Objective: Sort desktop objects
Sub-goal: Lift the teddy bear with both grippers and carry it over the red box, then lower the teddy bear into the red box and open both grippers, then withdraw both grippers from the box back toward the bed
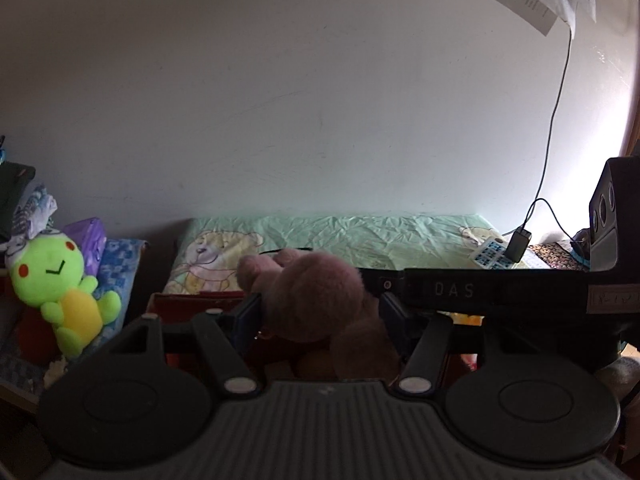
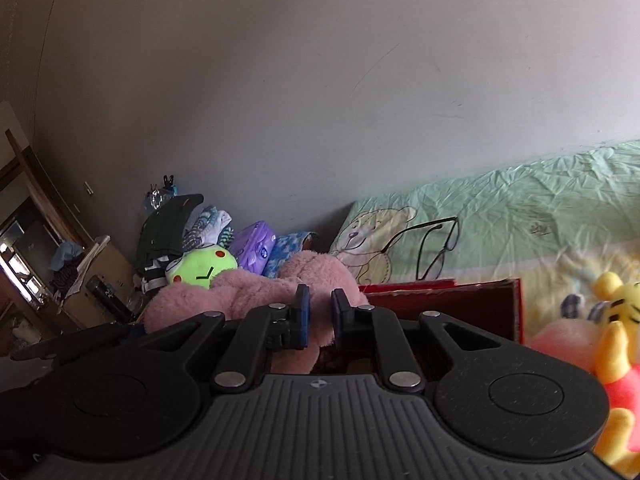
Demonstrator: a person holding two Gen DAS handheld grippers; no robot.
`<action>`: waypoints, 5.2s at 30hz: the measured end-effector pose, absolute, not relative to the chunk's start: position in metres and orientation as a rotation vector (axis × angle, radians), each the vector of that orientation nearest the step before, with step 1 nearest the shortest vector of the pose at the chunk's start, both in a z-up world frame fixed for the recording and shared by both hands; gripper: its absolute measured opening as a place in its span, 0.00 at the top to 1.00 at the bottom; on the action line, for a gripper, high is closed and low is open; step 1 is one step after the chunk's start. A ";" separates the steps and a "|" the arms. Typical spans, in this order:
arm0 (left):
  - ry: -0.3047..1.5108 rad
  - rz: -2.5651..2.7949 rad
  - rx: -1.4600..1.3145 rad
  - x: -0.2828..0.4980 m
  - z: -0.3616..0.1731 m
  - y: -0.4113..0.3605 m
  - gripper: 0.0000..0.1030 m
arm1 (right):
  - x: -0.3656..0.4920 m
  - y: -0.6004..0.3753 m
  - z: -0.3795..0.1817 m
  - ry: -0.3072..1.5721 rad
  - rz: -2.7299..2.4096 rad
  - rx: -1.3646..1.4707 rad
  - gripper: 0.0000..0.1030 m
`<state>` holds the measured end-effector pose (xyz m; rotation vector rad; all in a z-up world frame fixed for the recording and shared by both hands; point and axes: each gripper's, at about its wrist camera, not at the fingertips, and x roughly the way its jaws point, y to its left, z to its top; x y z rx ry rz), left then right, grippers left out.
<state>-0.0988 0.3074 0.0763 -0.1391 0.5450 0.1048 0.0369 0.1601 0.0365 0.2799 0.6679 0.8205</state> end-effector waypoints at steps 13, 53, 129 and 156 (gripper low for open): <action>0.663 0.091 -0.156 -0.092 0.020 0.365 0.57 | 0.027 0.243 -0.005 0.711 0.867 0.102 0.99; 0.774 0.271 -0.130 -0.098 0.008 0.390 0.58 | 0.053 0.268 -0.038 1.080 0.820 0.326 0.48; 0.970 0.340 -0.068 -0.086 -0.016 0.338 0.26 | 0.005 0.190 -0.059 0.987 0.583 0.075 0.74; 0.999 0.368 -0.066 -0.080 -0.018 0.337 0.23 | 0.007 0.189 -0.058 0.983 0.546 0.052 0.76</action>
